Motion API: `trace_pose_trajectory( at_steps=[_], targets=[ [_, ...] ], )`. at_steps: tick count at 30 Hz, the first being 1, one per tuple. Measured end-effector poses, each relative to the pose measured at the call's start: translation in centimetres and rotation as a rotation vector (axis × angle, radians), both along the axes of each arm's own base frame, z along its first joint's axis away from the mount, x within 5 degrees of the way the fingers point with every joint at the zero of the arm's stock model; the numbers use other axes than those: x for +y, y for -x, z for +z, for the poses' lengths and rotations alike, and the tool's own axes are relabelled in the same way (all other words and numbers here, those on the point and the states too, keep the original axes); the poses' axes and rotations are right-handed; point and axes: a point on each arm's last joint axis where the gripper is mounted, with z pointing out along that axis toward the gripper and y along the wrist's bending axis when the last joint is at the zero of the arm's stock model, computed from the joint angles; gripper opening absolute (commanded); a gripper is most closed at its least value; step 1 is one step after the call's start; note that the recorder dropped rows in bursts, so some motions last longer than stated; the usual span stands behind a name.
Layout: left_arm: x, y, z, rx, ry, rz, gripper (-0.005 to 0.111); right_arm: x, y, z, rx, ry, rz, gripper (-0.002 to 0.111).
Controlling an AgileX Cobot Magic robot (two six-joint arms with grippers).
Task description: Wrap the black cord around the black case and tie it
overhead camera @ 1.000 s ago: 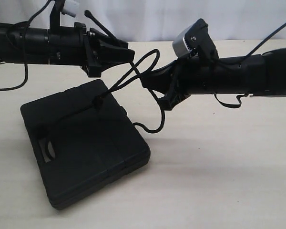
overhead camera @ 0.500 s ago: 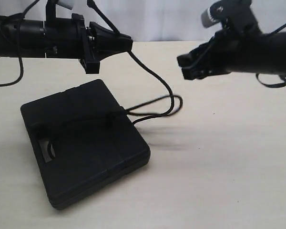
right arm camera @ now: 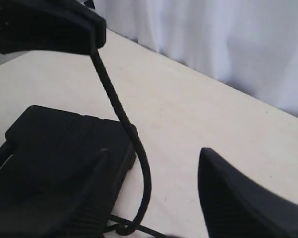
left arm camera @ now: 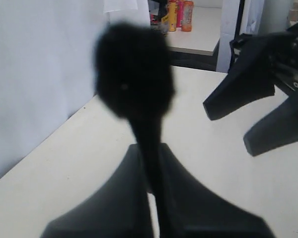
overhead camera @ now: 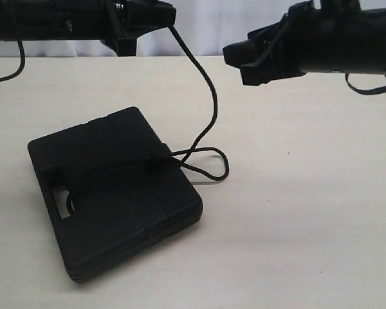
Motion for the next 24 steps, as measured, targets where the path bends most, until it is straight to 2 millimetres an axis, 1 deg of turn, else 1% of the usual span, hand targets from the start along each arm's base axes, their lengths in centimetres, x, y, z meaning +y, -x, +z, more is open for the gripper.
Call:
trace_pose_trajectory(
  at_steps=[3,5,7,11,13,18,21,24],
  targets=[
    [0.1,-0.1,0.0,0.006,-0.002,0.012,0.0,0.4,-1.4,-1.6,0.042,0.021,0.007,0.05],
    [0.1,-0.1,0.0,0.007,-0.002,0.014,0.0,0.7,-2.0,-2.9,0.065,0.048,0.03,0.05],
    [0.1,-0.1,0.0,0.009,-0.001,0.014,0.0,1.0,-2.4,-4.4,0.081,0.086,0.078,0.05],
    [0.1,-0.1,0.0,0.009,-0.001,0.014,0.0,1.6,-3.0,-6.4,0.09,0.117,0.155,0.048],
    [0.1,-0.1,0.0,0.009,-0.001,0.014,0.0,1.8,-3.3,-6.9,0.079,0.11,0.166,0.043],
    [0.1,-0.1,0.0,0.009,-0.001,0.014,0.0,2.0,-3.9,-7.3,0.019,0.109,0.178,0.018],
    [0.1,-0.1,0.0,0.009,0.0,0.012,0.0,2.0,-4.1,-7.6,0.011,0.102,0.174,0.004],
    [0.1,-0.1,0.0,0.009,0.0,0.012,0.0,2.1,-4.2,-7.8,0.015,0.092,0.166,0.004]
  ],
)
